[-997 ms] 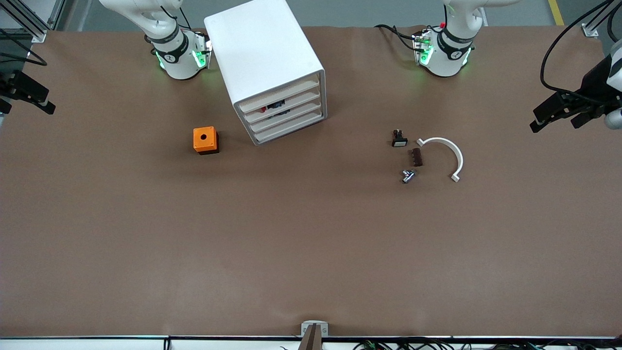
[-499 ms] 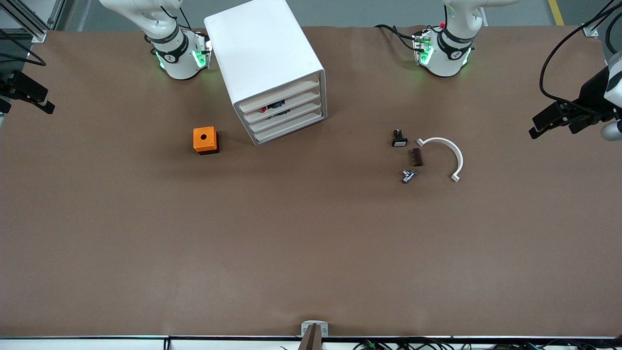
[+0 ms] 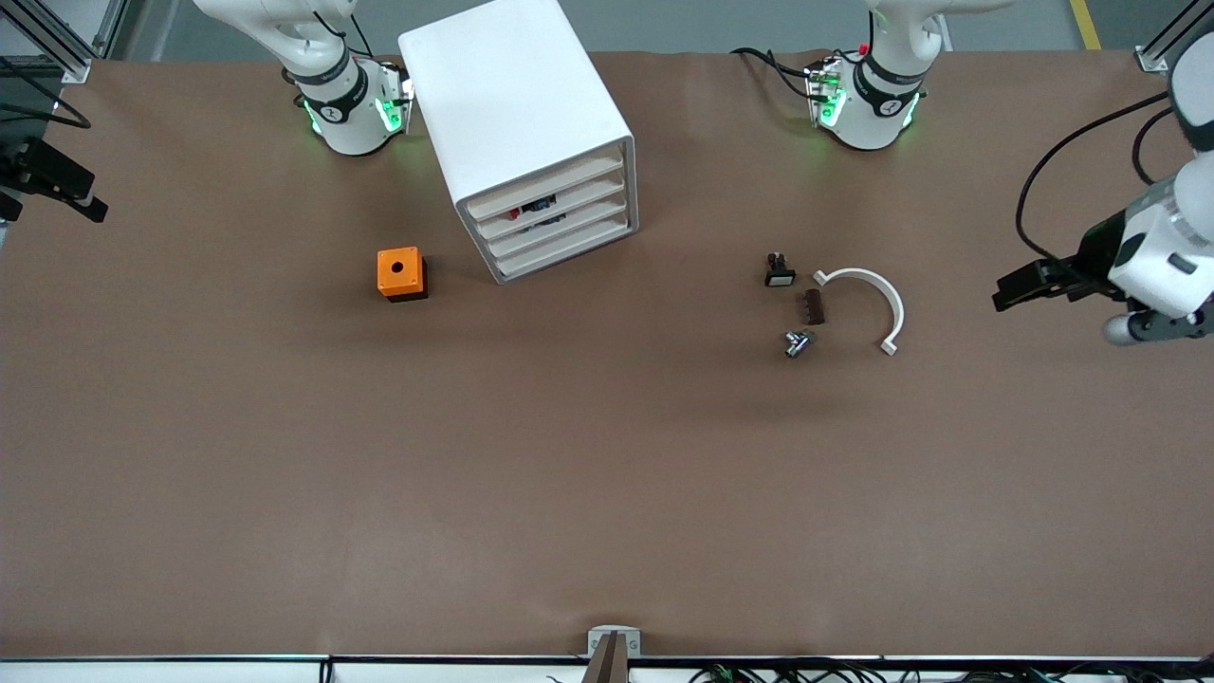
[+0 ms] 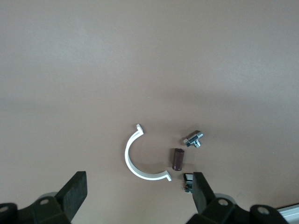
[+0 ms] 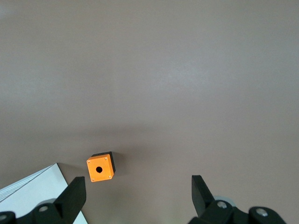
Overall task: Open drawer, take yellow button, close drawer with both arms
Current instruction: 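Reach the left gripper to the white cabinet's drawer handle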
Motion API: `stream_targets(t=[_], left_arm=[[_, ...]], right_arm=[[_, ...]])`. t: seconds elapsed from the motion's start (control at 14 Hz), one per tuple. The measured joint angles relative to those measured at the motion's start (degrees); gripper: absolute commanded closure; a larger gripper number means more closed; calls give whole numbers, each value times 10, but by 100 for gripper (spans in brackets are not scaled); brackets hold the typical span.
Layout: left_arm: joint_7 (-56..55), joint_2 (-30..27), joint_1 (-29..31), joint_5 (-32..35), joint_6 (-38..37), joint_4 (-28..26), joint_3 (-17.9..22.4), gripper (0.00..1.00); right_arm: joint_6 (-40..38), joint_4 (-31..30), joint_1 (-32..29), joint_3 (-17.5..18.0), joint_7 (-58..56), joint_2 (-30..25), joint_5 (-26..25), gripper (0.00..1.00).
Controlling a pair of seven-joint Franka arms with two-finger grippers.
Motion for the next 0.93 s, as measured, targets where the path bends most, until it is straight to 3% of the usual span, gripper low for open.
stream_targets(t=[0.36, 0.64, 0.93], left_arm=[[-170, 83, -86, -19, -101, 104, -8, 0], [-377, 152, -161, -98, -118, 140, -11, 0], [-627, 212, -201, -235, -119, 144, -13, 0]], right_arm=[[0, 0, 0, 1, 0, 0, 0, 0], [0, 0, 0, 1, 0, 0, 0, 0], [0, 0, 0, 1, 0, 0, 0, 0]])
